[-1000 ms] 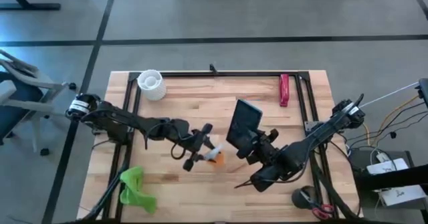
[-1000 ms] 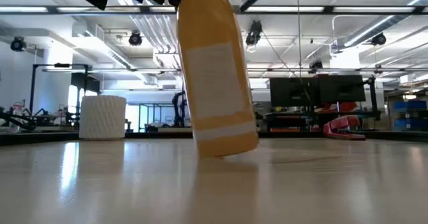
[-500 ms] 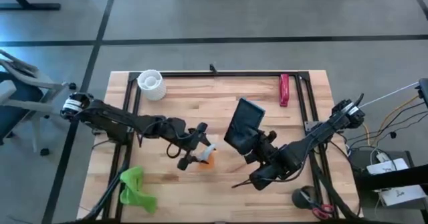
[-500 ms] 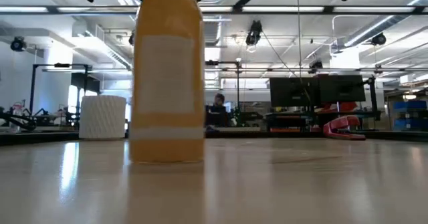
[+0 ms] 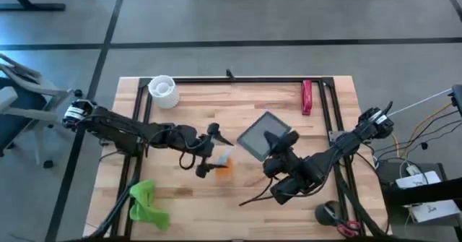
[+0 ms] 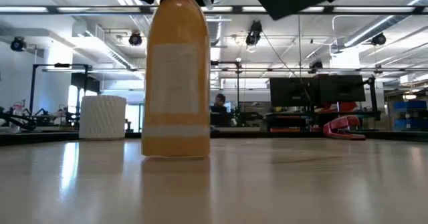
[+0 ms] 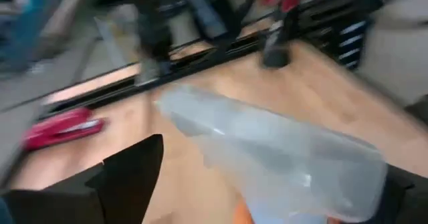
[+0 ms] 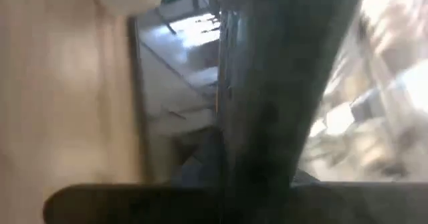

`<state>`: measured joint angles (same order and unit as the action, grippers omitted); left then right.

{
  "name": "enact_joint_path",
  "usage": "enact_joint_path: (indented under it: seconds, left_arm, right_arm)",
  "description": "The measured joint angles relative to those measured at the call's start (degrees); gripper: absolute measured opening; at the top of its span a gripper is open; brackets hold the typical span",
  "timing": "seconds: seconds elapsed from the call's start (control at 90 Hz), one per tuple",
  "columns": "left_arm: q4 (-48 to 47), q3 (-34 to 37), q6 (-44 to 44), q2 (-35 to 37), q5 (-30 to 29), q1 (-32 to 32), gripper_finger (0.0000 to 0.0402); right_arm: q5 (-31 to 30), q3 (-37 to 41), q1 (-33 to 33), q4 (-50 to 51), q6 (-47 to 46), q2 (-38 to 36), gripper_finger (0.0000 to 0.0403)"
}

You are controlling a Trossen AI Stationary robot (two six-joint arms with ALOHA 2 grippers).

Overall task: Apply microfiber cloth
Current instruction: Spray the blue tablet with the orange spray bottle

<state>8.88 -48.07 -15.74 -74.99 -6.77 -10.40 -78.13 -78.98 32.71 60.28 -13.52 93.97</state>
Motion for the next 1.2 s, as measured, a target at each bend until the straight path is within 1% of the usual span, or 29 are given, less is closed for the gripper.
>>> enact_joint_path:
  seconds: [0.089, 0.178, 0.322, 0.389, 0.489, 0.6, 0.667, 0.722, 0.811, 0.911, 1.033, 1.133, 1.2]
  left_arm:
    - [-0.85, 0.0, -1.65, 0.85, -4.85, 0.13, 0.035]
    - [-1.22, 0.0, -2.19, 1.66, -7.04, 0.33, 0.035]
    - [-3.57, 0.0, -1.39, 2.87, -7.09, 0.18, 0.035]
    - [-4.22, 0.0, -0.27, 3.62, -6.22, -0.51, 0.035]
    - [-4.27, 0.0, 0.73, 4.93, -5.84, -2.13, 0.035]
    - [-4.28, 0.0, 0.84, 5.99, -5.83, -4.24, 0.035]
    - [-4.29, 0.0, 1.15, 6.87, -5.9, -5.71, 0.035]
    - [-4.25, 0.0, 1.26, 7.75, -6.18, -7.16, 0.035]
    - [-3.35, 0.0, 1.4, 9.04, -6.23, -9.57, 0.035]
    - [-3.16, 0.0, 2.94, 9.87, -6.9, -12.88, 0.035]
    - [-4.04, 0.0, 5.11, 9.12, -11.61, -18.79, 0.035]
    - [-4.36, 0.17, 7.14, 6.51, -16.52, -23.67, 0.035]
    - [-4.43, 0.25, 9.62, 4.24, -19.36, -26.25, 0.035]
  right_arm:
    - [4.34, 0.46, 0.01, 0.52, -8.79, 0.0, 0.0003]
    - [5.06, 2.14, 0.9, 0.73, -17.52, 0.0, 0.0003]
    - [5.25, 5.56, 4.04, 0.71, -32.44, 0.0, 0.0003]
    - [5.11, 6.98, 5.83, 0.0, -37.87, 0.0, 0.0003]
    - [5.39, 8.51, 8.26, -2.32, -43.89, 0.0, 0.0003]
    - [6.56, 8.65, 10.1, -4.09, -48.33, 0.0, 0.0003]
    - [8.26, 8.74, 10.76, -6.55, -48.89, 0.0, 0.0003]
    - [8.37, 8.76, 11.35, -9.24, -48.06, 0.0, 0.0003]
    - [8.46, 8.76, 12.41, -14.87, -44.37, -0.01, 0.0003]
    - [10.36, 8.76, 13.11, -21.58, -40.25, -0.02, 0.0002]
    - [14.33, 8.76, 13.29, -30.27, -36.14, 0.37, 0.0002]
    - [16.81, 8.79, 13.54, -36.28, -33.41, 1.96, 0.0002]
    - [19.05, 8.69, 13.55, -39.49, -33.26, 3.37, 0.0002]
